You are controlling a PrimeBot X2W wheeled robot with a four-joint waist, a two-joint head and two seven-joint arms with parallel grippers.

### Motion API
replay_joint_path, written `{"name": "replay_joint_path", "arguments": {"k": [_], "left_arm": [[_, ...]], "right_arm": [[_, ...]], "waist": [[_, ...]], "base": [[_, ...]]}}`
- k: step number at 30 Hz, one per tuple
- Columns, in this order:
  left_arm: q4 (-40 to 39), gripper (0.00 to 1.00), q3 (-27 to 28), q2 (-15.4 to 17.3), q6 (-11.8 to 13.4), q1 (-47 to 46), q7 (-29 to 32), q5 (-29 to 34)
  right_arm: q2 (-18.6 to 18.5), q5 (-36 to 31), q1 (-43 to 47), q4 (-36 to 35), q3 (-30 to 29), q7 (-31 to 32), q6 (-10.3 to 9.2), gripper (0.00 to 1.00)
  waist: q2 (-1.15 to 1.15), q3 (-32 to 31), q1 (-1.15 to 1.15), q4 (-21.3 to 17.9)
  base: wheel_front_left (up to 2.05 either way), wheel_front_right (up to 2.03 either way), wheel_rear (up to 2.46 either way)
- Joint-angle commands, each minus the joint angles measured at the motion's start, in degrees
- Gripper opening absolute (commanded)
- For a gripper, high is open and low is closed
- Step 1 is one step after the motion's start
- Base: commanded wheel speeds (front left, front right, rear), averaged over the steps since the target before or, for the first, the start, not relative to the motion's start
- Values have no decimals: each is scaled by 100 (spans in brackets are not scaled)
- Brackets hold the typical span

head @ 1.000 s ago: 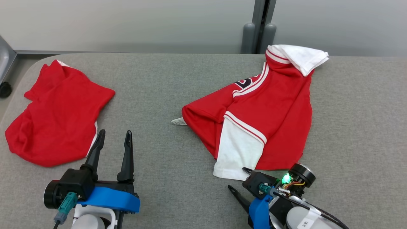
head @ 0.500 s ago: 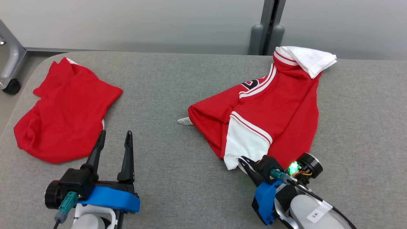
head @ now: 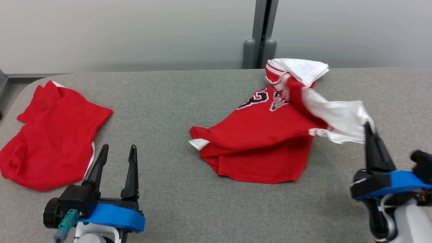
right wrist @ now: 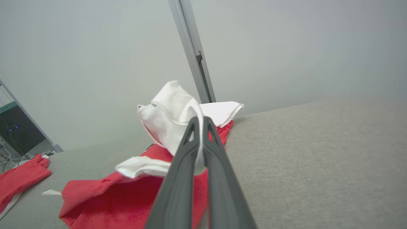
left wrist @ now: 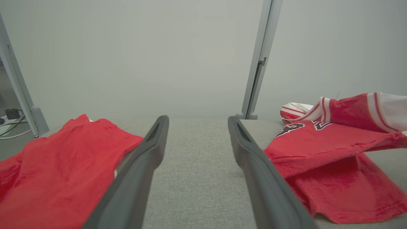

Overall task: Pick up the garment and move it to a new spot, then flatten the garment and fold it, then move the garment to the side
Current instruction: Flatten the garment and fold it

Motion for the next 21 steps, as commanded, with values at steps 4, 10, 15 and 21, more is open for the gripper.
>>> {"name": "replay_joint_path", "arguments": {"k": [4,10,15,21], "left_arm": [[-74,100,-4,53,32,26,44,-19],[-133,100,-36,83,53,11,82,-18],[-110,100,-73,79,55,13,84,-29],[-21,100,-86,57,68,104,62,-81]], "right_arm": [[60,272,315,59,-1081,-118,1,0],[51,254,327,593,-1806,-180,1,0],[51,-32,255,1008,-1913,-50,1,100],[51,-509,548,794,-1569,-334,1,100]], "waist": [[0,-33,0,-112],[0,-8,0,-173],[0,-29,0,-180],[0,-177,0,-159]], "base": [[0,0,0],[0,0,0],[0,0,0],[0,0,0]]}}
